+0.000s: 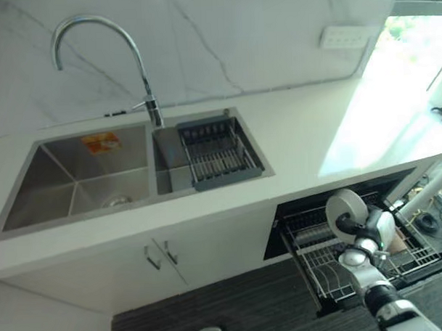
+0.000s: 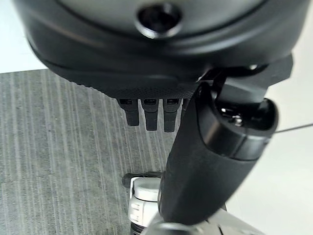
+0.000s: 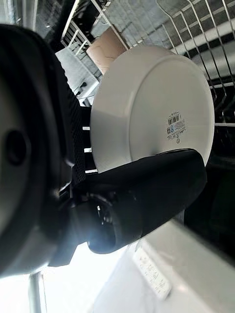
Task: Place the dishes in the dishwasher.
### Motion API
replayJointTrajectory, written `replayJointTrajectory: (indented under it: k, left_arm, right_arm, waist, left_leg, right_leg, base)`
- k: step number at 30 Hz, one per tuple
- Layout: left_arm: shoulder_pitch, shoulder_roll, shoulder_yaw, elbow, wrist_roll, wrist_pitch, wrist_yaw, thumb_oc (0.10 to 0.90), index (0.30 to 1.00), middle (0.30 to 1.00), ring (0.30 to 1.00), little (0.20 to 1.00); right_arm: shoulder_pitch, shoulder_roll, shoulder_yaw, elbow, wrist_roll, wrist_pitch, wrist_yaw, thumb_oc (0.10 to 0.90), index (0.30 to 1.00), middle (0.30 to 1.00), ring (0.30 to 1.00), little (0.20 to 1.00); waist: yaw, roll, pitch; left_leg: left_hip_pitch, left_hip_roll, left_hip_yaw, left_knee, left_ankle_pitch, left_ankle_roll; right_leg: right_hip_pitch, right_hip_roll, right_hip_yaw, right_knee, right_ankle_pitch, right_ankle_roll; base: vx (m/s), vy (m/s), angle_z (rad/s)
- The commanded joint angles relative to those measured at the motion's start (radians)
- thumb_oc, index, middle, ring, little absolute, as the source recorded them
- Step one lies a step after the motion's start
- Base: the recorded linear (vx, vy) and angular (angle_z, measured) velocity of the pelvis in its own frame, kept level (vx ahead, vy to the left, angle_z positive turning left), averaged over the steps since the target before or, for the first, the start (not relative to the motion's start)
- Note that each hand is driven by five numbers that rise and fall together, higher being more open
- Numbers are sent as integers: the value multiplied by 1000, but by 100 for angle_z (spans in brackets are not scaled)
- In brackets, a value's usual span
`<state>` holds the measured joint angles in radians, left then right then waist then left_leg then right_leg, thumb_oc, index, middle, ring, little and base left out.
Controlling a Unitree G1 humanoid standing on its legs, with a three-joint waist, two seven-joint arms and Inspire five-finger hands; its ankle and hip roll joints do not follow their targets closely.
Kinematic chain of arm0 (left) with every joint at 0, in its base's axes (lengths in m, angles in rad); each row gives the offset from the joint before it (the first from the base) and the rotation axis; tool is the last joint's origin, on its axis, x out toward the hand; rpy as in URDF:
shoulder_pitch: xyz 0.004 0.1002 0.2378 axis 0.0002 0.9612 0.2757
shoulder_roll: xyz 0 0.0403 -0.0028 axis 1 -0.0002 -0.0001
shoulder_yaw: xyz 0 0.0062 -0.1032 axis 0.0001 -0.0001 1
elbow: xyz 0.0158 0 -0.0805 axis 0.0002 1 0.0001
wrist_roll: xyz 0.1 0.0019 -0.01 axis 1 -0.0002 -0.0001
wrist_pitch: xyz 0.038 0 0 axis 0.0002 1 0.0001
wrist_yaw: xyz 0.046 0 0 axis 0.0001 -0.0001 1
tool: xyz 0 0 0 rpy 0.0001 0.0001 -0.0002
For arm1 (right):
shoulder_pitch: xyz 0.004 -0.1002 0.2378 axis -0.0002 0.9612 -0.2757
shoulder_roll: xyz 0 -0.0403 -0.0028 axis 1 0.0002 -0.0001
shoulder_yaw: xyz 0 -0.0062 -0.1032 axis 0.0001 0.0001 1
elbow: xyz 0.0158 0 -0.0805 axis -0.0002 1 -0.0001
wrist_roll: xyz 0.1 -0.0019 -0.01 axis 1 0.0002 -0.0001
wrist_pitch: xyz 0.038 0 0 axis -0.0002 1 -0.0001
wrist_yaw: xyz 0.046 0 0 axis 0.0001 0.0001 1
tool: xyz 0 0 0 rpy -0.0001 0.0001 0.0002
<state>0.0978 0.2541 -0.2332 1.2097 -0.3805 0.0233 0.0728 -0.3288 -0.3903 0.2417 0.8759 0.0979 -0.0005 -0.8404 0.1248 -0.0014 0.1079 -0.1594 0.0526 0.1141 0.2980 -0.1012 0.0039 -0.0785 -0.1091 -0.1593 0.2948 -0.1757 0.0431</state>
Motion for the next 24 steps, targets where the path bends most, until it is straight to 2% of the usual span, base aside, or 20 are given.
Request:
replayJointTrajectory:
  k: [1,5,8,12,17,19,20,22,23,24]
  left_arm:
    - [-22,37,-29,10,19,-22,-11,800,900,900,900,900]
    - [-69,67,-45,11,-16,-27,-27,800,900,900,900,900]
    - [-100,74,-55,8,-40,-30,-27,800,900,900,900,900]
    - [-185,61,-91,8,-134,-74,-32,800,900,900,900,900]
    - [-208,55,-117,13,-147,-89,-32,800,900,900,900,900]
    - [-205,50,-120,15,-149,-99,-30,800,900,900,900,900]
    - [-205,49,-121,15,-151,-101,-30,800,900,900,900,900]
    - [-192,46,-117,13,-170,-102,-27,800,900,900,900,900]
    - [-187,46,-111,13,-167,-98,-29,800,900,900,900,900]
    - [-179,45,-105,15,-152,-90,-31,800,900,900,900,900]
  right_arm:
    - [-108,-107,18,-42,-179,22,-128,400,300,300,300,300]
    - [-190,-136,124,21,-266,161,-193,400,300,300,300,300]
    - [-237,-131,157,58,-274,187,-204,400,300,300,300,300]
    - [-333,-103,211,187,-283,209,-332,400,300,300,300,300]
    - [-367,-73,227,247,-286,221,-360,400,300,300,300,300]
    - [-363,-58,238,255,-282,208,-326,800,900,900,900,900]
    - [-363,-55,241,256,-275,202,-320,800,900,900,900,900]
    - [-335,-30,246,258,-266,142,-259,800,900,900,900,900]
    - [-318,-15,246,260,-256,101,-226,800,900,900,900,900]
    - [-284,20,250,265,-275,33,-187,800,900,900,900,900]
  waist:
    - [5,-14,12]
    - [20,-3,55]
    - [22,7,89]
    - [19,46,172]
    - [20,61,183]
    - [16,65,180]
    - [16,66,180]
    - [8,73,173]
    - [6,76,168]
    - [5,77,158]
  left_leg:
    - [-1,7,-104,2,-43,-21]
    - [-58,-7,-123,2,-23,-16]
    - [-90,-15,-131,2,-13,-14]
    - [-170,-33,-130,2,9,-12]
    - [-192,-37,-123,2,16,-15]
    - [-192,-38,-121,2,18,-17]
    - [-192,-39,-120,2,18,-18]
    - [-181,-42,-121,2,18,-18]
    - [-175,-43,-121,2,17,-18]
    - [-161,-43,-118,2,14,-18]
  right_leg:
    - [12,-56,-67,5,40,41]
    - [-32,-59,-67,5,55,48]
    - [-63,-61,-55,5,64,51]
    - [-163,-70,-26,5,98,63]
    - [-192,-78,-26,5,108,69]
    - [-195,-80,-27,5,112,70]
    - [-195,-81,-27,5,112,70]
    - [-189,-82,-22,5,113,68]
    - [-184,-84,-23,5,113,67]
    - [-169,-90,-27,5,111,68]
  base:
    - [-69,9,20]
    - [-153,6,15]
    - [-215,25,9]
    - [-357,84,-1]
    - [-133,3,-5]
    - [-63,16,0]
    - [-43,40,0]
    - [-2,46,0]
    - [36,34,0]
    - [36,17,-1]
